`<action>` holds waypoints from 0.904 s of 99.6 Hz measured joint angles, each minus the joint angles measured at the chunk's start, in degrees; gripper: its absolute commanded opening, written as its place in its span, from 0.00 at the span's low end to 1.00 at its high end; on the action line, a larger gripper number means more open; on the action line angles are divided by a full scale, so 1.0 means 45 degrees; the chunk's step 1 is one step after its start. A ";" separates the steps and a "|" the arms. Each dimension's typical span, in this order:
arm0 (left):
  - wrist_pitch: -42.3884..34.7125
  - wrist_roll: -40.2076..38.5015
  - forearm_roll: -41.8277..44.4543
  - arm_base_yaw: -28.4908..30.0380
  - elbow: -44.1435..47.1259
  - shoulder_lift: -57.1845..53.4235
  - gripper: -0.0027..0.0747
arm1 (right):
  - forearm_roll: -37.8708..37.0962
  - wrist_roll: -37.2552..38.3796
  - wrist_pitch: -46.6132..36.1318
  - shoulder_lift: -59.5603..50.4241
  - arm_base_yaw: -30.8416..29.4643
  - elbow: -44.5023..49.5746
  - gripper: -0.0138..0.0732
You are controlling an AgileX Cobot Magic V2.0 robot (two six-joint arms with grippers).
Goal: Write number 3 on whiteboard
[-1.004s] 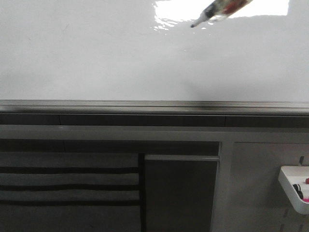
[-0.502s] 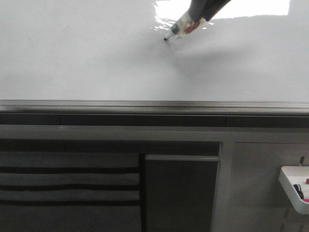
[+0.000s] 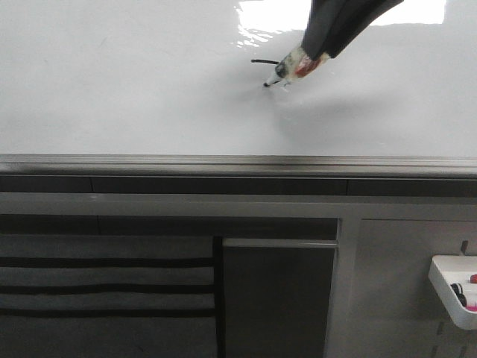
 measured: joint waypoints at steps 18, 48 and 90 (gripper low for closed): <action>0.0000 0.0000 0.0000 0.0000 0.0000 0.0000 0.63 | 0.0350 0.0000 0.0517 0.0312 -0.0052 -0.0521 0.15; 0.0000 0.0000 0.0000 0.0000 0.0000 0.0000 0.63 | 0.0339 0.0076 0.1242 -0.0179 -0.0260 0.0390 0.15; 0.0000 0.0000 0.0000 0.0000 0.0000 0.0000 0.63 | 0.0732 -0.0318 0.0200 0.0553 0.1639 -0.0486 0.15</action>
